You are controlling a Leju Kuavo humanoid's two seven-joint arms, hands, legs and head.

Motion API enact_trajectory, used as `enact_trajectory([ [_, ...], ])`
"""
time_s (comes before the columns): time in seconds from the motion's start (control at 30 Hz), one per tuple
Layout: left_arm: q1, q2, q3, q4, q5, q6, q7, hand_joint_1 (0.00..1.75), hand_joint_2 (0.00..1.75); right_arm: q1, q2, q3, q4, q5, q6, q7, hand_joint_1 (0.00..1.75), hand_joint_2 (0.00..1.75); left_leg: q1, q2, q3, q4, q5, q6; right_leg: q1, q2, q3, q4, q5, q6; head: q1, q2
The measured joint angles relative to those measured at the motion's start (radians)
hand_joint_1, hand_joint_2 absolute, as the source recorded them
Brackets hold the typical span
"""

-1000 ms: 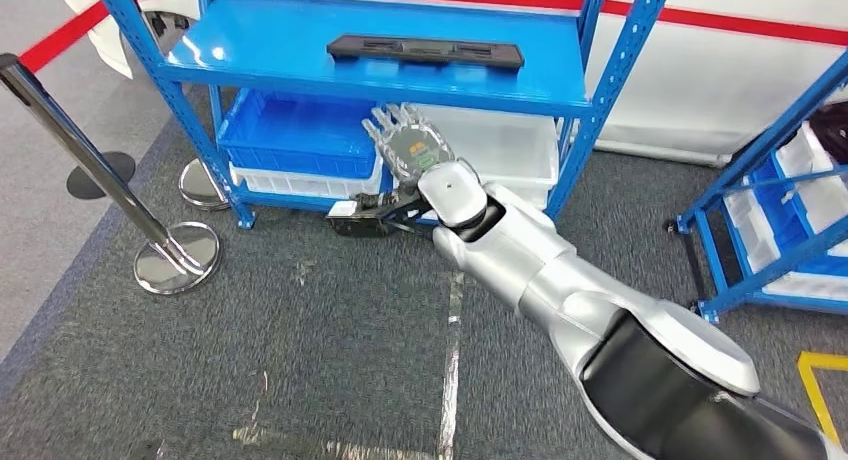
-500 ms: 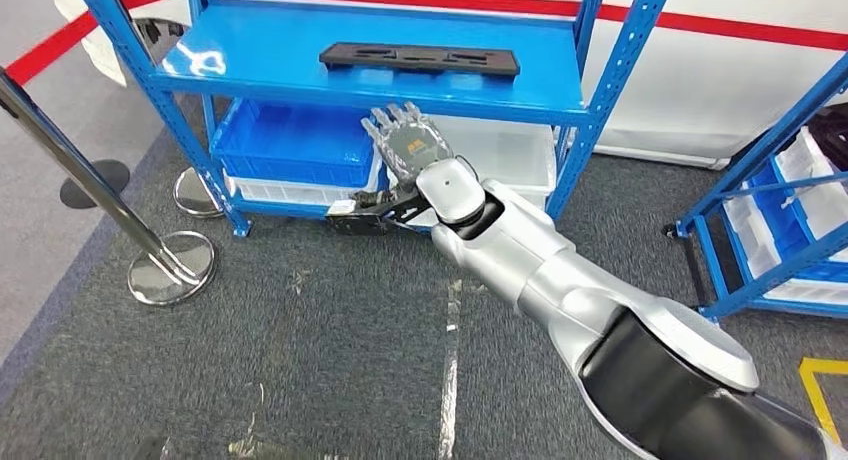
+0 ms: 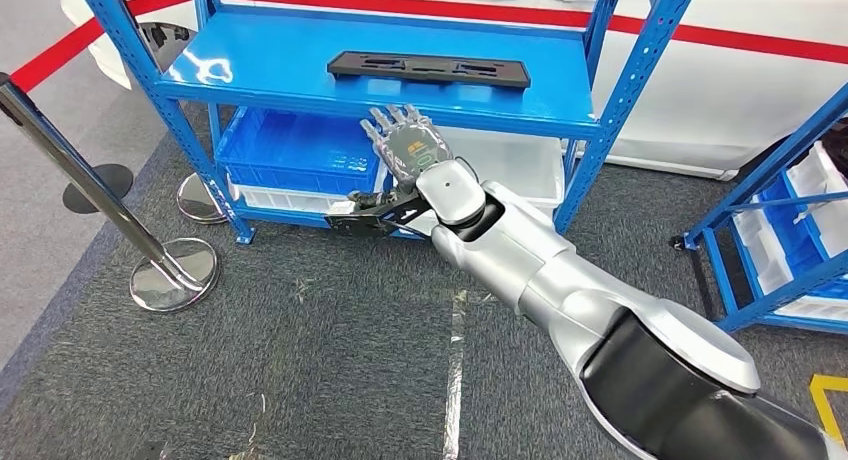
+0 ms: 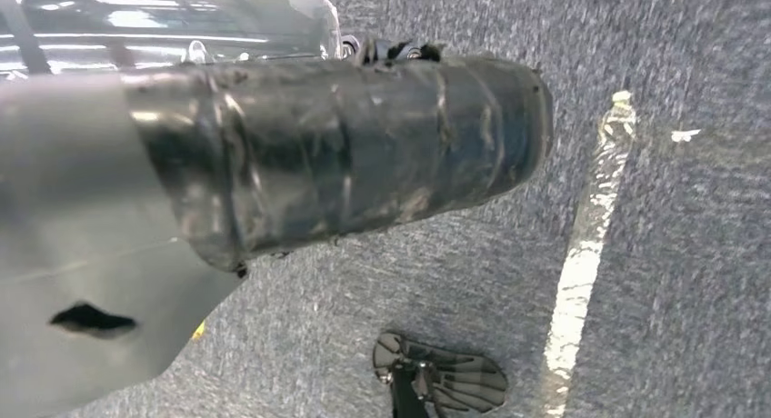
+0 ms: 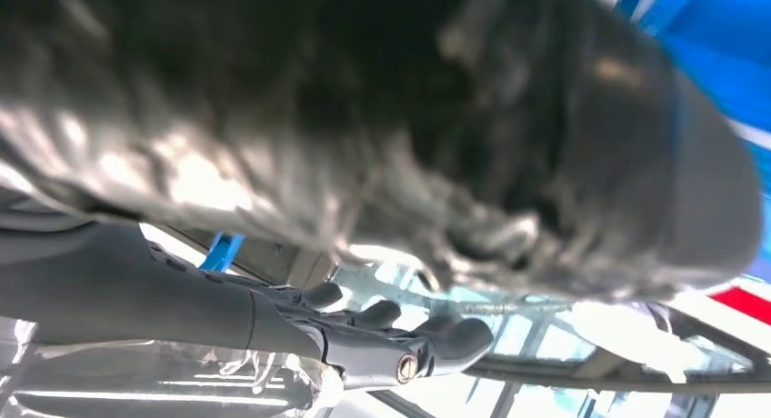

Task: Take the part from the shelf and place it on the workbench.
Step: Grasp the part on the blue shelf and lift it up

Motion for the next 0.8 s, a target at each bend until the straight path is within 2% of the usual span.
enact_trajectory([
  [0.1,0.000,0.000,-0.002,0.000,0.001,0.000,-0.002,0.00,0.00,-0.002,0.000,-0.002,-0.002,0.000,0.002,-0.002,0.00,0.00,0.000,0.003,0.007,-0.010,-0.004,-0.016,-0.003,0.002,0.019,-0.029,-0.007,-0.006,0.000,0.000],
  [0.17,-0.001,0.000,-0.002,0.000,0.002,0.000,-0.003,0.00,0.00,-0.005,0.000,-0.003,-0.004,0.000,0.004,-0.004,0.00,0.00,-0.001,0.005,-0.007,0.029,-0.028,-0.023,-0.011,0.001,0.039,-0.048,-0.007,-0.013,-0.001,0.000],
  [0.2,-0.002,0.000,-0.002,0.000,0.003,0.000,-0.004,0.00,0.00,-0.006,0.000,-0.003,-0.005,0.000,0.005,-0.006,0.00,0.00,0.001,0.006,-0.034,0.081,-0.051,-0.026,-0.011,0.000,0.048,-0.053,-0.009,-0.016,-0.001,0.000],
  [0.27,-0.001,0.001,-0.003,0.000,0.004,-0.003,-0.005,0.00,0.00,-0.006,0.000,-0.003,-0.005,0.001,0.009,-0.008,0.00,0.00,0.001,0.006,-0.107,0.209,-0.095,-0.033,-0.009,0.000,0.056,-0.053,-0.017,-0.023,-0.002,0.000],
  [0.3,0.001,0.001,-0.003,0.000,0.004,-0.006,-0.005,0.00,0.00,-0.004,0.000,-0.003,-0.005,0.001,0.012,-0.009,0.00,0.00,0.001,0.006,-0.135,0.247,-0.096,-0.036,-0.009,0.001,0.059,-0.050,-0.023,-0.023,-0.002,0.000],
  [0.33,0.003,0.001,-0.003,0.000,0.005,-0.008,-0.006,0.00,0.00,-0.002,0.000,-0.003,-0.005,0.001,0.013,-0.010,0.00,0.00,0.003,0.006,-0.144,0.245,-0.077,-0.039,-0.009,0.002,0.063,-0.046,-0.029,-0.022,-0.002,0.000],
  [0.37,0.004,0.001,-0.003,0.000,0.005,-0.010,-0.006,0.00,0.00,-0.001,0.000,-0.003,-0.005,0.001,0.014,-0.011,0.00,0.00,0.004,0.007,-0.132,0.201,-0.037,-0.042,-0.010,0.003,0.067,-0.039,-0.038,-0.020,-0.002,0.000],
  [0.4,0.004,0.002,-0.003,0.000,0.005,-0.011,-0.007,0.00,0.00,-0.001,0.000,-0.003,-0.006,0.001,0.015,-0.012,0.00,0.00,0.006,0.007,-0.108,0.136,0.003,-0.044,-0.011,0.004,0.071,-0.032,-0.048,-0.016,-0.002,0.000],
  [0.43,0.003,0.002,-0.003,0.000,0.005,-0.012,-0.007,0.00,0.00,-0.002,0.000,-0.003,-0.006,0.001,0.015,-0.012,0.00,0.00,0.006,0.008,-0.082,0.079,0.031,-0.044,-0.009,0.004,0.073,-0.023,-0.057,-0.010,-0.003,0.000],
  [0.47,0.002,0.003,-0.004,0.000,0.005,-0.013,-0.008,0.00,0.00,-0.003,0.000,-0.003,-0.007,0.001,0.015,-0.012,0.00,0.00,0.005,0.007,-0.062,0.036,0.043,-0.041,-0.007,0.005,0.072,-0.015,-0.065,-0.005,-0.004,0.000],
  [0.5,0.001,0.003,-0.004,0.000,0.005,-0.014,-0.009,0.00,0.00,-0.004,-0.001,-0.003,-0.008,0.000,0.017,-0.013,0.00,0.00,0.003,0.007,-0.055,0.019,0.040,-0.035,-0.004,0.005,0.069,-0.010,-0.070,-0.001,-0.005,0.000],
  [0.6,0.002,0.002,-0.004,0.000,0.008,-0.016,-0.010,0.00,0.00,-0.005,-0.002,-0.003,-0.008,-0.006,0.029,-0.016,0.00,0.00,0.004,0.004,-0.052,0.015,0.029,-0.013,0.000,0.006,0.064,-0.006,-0.077,0.006,-0.005,0.000],
  [0.67,0.004,0.001,-0.004,0.000,0.011,-0.018,-0.011,0.00,0.00,-0.005,-0.005,-0.003,-0.008,-0.008,0.035,-0.016,0.00,0.00,0.007,0.003,-0.043,0.011,0.025,-0.002,-0.003,0.005,0.048,0.034,-0.099,0.017,-0.003,0.000],
  [0.7,0.004,0.001,-0.004,0.000,0.013,-0.017,-0.010,0.00,0.00,-0.006,-0.008,-0.003,-0.008,-0.009,0.036,-0.015,0.00,0.00,0.008,0.003,-0.037,0.008,0.022,0.003,-0.006,0.004,0.024,0.082,-0.119,0.023,-0.003,0.000],
  [0.77,0.003,0.001,-0.004,0.001,0.016,-0.016,-0.008,0.00,0.00,-0.006,-0.013,-0.003,-0.008,-0.009,0.040,-0.011,0.00,0.00,0.008,0.003,-0.027,0.007,0.016,0.009,-0.011,0.002,-0.048,0.210,-0.158,0.031,-0.003,0.000],
  [0.8,0.004,0.001,-0.004,0.002,0.016,-0.015,-0.006,0.00,0.00,-0.005,-0.016,-0.003,-0.008,-0.010,0.043,-0.009,0.00,0.00,0.008,0.003,-0.022,0.007,0.011,0.011,-0.013,0.002,-0.081,0.256,-0.162,0.032,-0.003,0.000],
])
